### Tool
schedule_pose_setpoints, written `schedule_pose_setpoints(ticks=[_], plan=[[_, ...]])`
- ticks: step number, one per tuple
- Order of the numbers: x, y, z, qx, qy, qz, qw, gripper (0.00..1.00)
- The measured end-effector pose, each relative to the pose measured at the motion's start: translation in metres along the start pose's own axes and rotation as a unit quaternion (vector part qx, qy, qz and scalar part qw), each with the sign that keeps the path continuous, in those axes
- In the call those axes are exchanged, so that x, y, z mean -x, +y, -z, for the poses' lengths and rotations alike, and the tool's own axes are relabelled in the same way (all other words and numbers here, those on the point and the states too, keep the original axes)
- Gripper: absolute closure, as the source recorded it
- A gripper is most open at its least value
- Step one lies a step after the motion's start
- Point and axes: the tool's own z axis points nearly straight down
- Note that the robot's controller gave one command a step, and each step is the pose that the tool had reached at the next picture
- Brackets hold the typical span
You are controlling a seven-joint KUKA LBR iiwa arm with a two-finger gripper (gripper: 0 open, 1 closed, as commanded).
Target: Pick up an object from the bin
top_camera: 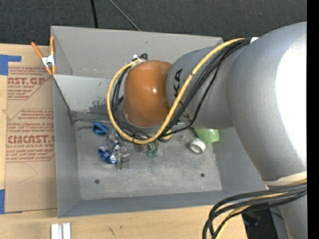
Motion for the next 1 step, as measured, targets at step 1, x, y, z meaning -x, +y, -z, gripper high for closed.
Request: schedule_pose_setpoints(ticks=[1], plan=[[0.0012,0.0003,0.0201,0.000,0.0014,0.000,1.0000,1.00]])
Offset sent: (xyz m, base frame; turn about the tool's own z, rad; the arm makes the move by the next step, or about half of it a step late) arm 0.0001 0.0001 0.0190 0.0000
